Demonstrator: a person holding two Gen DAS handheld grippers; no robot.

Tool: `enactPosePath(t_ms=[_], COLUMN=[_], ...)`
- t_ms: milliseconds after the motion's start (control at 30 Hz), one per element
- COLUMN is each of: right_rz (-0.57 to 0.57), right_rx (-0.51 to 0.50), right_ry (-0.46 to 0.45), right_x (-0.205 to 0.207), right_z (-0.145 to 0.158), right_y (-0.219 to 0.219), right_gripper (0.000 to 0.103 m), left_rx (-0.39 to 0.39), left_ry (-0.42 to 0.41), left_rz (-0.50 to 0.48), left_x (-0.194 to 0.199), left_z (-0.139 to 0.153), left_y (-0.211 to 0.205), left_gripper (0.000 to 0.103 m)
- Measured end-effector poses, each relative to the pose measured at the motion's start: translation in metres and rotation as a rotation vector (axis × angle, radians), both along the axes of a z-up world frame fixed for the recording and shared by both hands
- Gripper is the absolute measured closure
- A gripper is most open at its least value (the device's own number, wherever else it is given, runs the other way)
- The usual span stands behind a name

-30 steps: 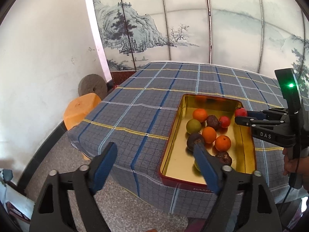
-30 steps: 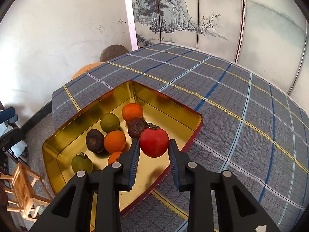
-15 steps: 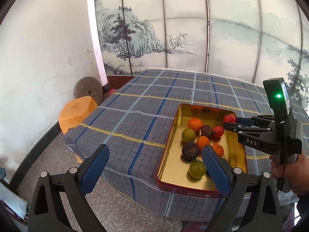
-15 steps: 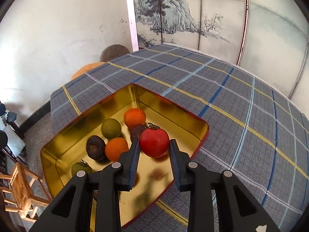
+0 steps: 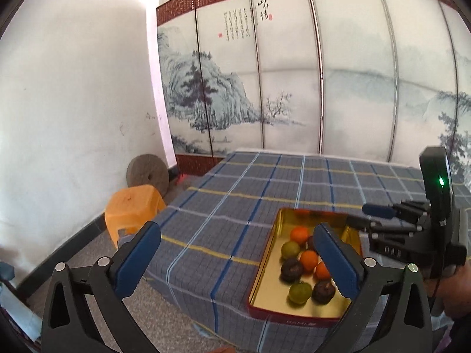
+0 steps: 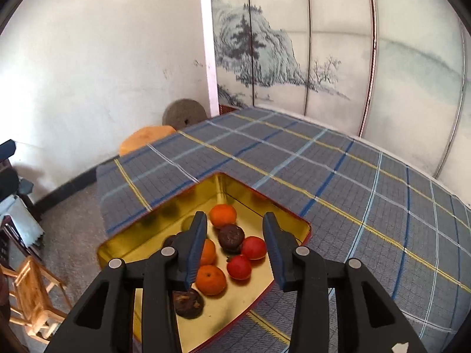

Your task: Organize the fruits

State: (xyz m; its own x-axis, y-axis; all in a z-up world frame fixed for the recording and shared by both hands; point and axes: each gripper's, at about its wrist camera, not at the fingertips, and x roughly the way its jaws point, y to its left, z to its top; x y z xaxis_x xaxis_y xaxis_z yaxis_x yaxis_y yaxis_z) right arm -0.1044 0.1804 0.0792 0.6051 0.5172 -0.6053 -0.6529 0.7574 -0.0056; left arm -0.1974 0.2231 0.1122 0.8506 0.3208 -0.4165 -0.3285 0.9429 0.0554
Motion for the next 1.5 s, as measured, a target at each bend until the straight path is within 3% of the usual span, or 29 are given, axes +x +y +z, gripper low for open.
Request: enactPosePath(t_ms=[267,600,967,1500], right_rz=[0.019,-0.031,-0.074,-0.211], right_rx=[0.068,0.122,0.123,0.098], right_ry=[-0.068,-0.106,-0.066,-0.011], right_x=[-0.047,-0.069,-0.07,-0.039], right_z=[0.019,0.037,0.022,-0.008], right_y=[-0.028,-0.073,-0.102,-0.161], right_gripper=[0.057,0.051,0.044,0.039], left_rx=[0.033,0.03,-0.01,0.02], left_ry=[-0.018,-0.022,0.038,0.112], left_rz=[-0.022,-0.057,-0.071,-0.082], left_x=[-0.004,-0.01,-0.001,0.026], left_z=[0.02,0.027,0.014,-0.005], left_y=[-0.016,-0.037,-0.044,-0.057], left_gripper=[0.0,0.0,0.0,0.0])
